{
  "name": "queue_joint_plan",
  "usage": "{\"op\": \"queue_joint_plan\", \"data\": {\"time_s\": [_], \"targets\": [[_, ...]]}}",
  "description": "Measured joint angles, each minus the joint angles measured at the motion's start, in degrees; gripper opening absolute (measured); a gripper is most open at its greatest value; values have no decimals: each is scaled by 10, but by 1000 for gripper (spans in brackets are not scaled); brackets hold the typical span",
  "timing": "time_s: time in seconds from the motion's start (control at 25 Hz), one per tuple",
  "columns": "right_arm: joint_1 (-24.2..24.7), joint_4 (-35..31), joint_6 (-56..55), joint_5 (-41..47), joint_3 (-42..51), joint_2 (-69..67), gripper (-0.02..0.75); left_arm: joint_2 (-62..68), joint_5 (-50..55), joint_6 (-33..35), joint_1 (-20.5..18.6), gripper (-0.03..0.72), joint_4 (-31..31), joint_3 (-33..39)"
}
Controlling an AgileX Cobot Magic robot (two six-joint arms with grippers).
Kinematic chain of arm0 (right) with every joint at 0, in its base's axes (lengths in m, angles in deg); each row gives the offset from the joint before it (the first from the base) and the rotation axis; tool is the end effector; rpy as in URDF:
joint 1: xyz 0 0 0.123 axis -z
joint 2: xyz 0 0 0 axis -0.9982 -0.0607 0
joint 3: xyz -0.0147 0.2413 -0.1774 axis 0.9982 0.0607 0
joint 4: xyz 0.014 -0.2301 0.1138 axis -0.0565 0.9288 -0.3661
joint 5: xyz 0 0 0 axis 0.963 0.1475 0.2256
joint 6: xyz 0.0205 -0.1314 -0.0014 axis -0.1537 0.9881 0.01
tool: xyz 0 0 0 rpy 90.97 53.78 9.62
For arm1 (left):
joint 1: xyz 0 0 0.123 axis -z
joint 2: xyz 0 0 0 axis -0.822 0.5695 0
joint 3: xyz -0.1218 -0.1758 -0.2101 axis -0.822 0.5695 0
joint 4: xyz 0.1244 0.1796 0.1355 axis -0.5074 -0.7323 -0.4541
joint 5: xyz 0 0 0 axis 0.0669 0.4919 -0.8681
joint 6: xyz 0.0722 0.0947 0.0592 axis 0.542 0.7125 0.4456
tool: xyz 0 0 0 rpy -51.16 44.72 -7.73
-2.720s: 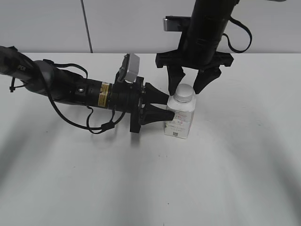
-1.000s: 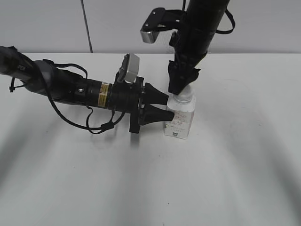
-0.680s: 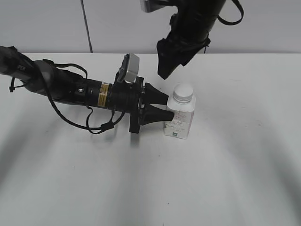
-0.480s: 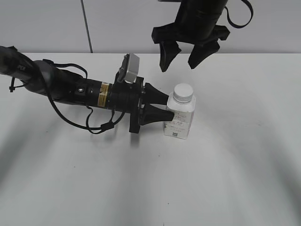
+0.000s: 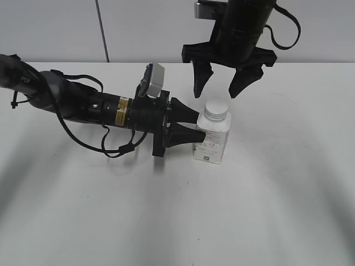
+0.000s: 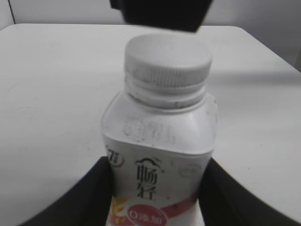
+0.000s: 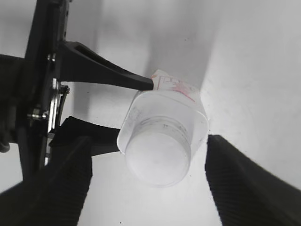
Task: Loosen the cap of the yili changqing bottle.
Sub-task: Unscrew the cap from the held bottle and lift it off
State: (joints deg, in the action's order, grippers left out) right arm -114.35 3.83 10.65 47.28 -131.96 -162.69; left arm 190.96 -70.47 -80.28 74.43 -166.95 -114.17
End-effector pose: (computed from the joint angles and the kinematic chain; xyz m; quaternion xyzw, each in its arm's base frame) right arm 0.3960 0.2341 0.2156 -0.1097 0.9858 0.1131 0.0584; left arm 0.3978 -0.2687 0.0690 0.5875 0.5449 -0.4407 0.4046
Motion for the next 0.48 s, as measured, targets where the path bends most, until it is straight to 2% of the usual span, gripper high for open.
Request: {"op": "queue_joint_plan", "data": {"time_s": [0.48], "targets": [[0, 3, -2, -1, 30, -2, 585, 0, 0, 0, 0, 354, 0, 0]]}}
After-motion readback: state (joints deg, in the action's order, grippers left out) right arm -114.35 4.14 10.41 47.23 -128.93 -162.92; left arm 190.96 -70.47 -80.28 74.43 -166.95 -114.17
